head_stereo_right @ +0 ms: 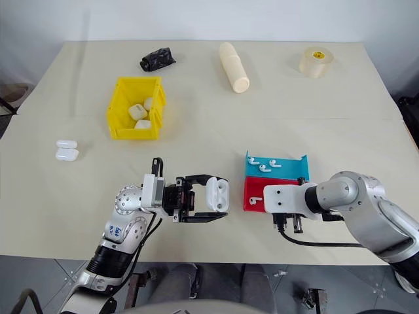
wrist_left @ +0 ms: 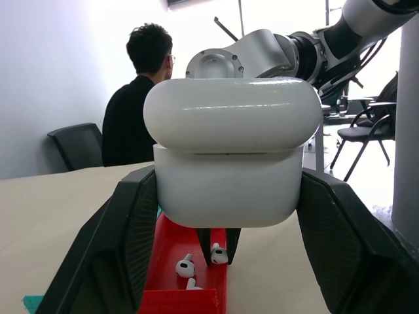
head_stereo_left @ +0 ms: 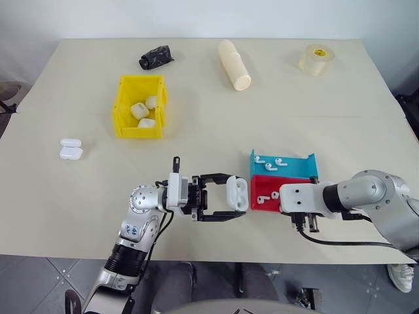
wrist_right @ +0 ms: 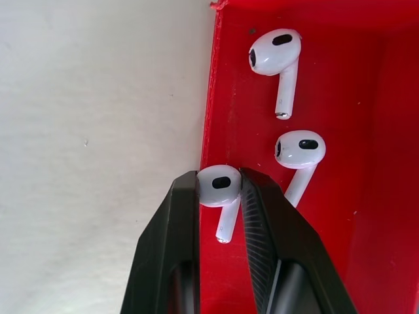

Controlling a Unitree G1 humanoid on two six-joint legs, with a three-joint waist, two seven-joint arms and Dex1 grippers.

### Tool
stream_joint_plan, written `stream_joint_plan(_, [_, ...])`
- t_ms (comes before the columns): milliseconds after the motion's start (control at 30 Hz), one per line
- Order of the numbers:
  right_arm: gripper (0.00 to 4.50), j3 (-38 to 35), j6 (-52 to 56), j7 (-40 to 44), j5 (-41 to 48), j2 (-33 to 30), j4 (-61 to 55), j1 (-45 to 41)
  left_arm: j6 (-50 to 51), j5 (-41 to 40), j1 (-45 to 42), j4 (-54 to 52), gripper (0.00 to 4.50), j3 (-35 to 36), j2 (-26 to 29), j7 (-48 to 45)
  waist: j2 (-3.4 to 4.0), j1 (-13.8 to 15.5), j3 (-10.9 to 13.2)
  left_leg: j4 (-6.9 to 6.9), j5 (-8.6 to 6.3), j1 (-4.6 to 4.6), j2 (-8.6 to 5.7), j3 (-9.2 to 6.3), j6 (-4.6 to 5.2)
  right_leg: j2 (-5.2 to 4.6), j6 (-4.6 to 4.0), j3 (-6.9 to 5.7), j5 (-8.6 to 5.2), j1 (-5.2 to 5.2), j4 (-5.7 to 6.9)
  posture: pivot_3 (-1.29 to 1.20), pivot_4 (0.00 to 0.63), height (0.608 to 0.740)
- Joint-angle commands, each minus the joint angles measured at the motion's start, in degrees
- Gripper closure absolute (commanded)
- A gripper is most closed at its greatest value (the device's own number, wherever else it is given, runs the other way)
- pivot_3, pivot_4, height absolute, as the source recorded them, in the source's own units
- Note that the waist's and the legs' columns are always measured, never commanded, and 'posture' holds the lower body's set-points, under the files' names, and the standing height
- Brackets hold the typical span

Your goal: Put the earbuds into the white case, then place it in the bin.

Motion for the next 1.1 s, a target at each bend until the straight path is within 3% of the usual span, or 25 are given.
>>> stream_joint_plan(33, [3.99,-7.9,-2.1,1.1,5.8,1.1,-2.4,2.8,-0.4,-1.2,0.1,-2.2,1.71,0.2,0.3,-0.5,0.00,0.0,0.0,0.00,0.00,0.00,0.00,-0.01,0.00,-0.01,0.00,0.00,0.00,0.00,0.00,0.00,0.150,0.740])
stream_joint_plan(200, [3.99,-22.0,-6.9,1.4,16.1,6.7,-3.0,9.7,-0.4,-1.9,-0.9,-1.2,1.71,0.9,0.9,-1.8,-0.03,0.0,0.0,-0.04,0.00,-0.01,0.01,-0.01,0.00,0.00,0.01,-0.01,0.01,0.01,-0.03,0.00,0.150,0.740])
stream_joint_plan(267, [3.99,-26.7,-12.5,1.2,21.3,12.2,-3.8,11.9,0.1,-2.1,-1.4,-0.8,1.71,1.1,1.1,-2.1,-0.08,0.0,0.0,-0.04,0.00,0.00,0.01,-0.01,0.01,0.00,0.02,-0.01,0.01,0.03,-0.02,0.00,0.150,0.740])
stream_joint_plan(433, [3.99,-32.2,-11.6,-8.8,32.3,26.1,-7.4,13.7,1.9,-2.6,-2.2,-0.8,1.71,1.7,1.8,-2.7,-0.10,-0.1,0.1,-0.03,0.02,0.05,0.12,-0.03,-0.04,0.05,0.02,-0.01,0.01,0.03,0.06,0.00,0.150,0.740])
stream_joint_plan(700, [3.99,-28.5,-12.6,-20.9,40.5,39.2,-12.1,14.6,5.4,-2.9,-2.8,-1.7,1.71,2.2,3.3,-2.4,-0.09,-0.1,0.1,-0.03,0.03,0.07,0.18,-0.07,-0.05,0.06,0.02,0.00,0.01,0.04,0.07,0.00,0.150,0.740])
stream_joint_plan(1100, [3.99,-17.5,-17.5,-23.8,37.5,46.1,-11.4,18.3,8.4,-2.9,-2.5,-4.0,1.71,3.0,2.9,0.0,-0.08,-0.2,0.0,-0.05,0.03,0.07,0.13,-0.07,-0.04,0.05,0.02,0.03,0.01,0.02,0.08,0.00,0.150,0.740])
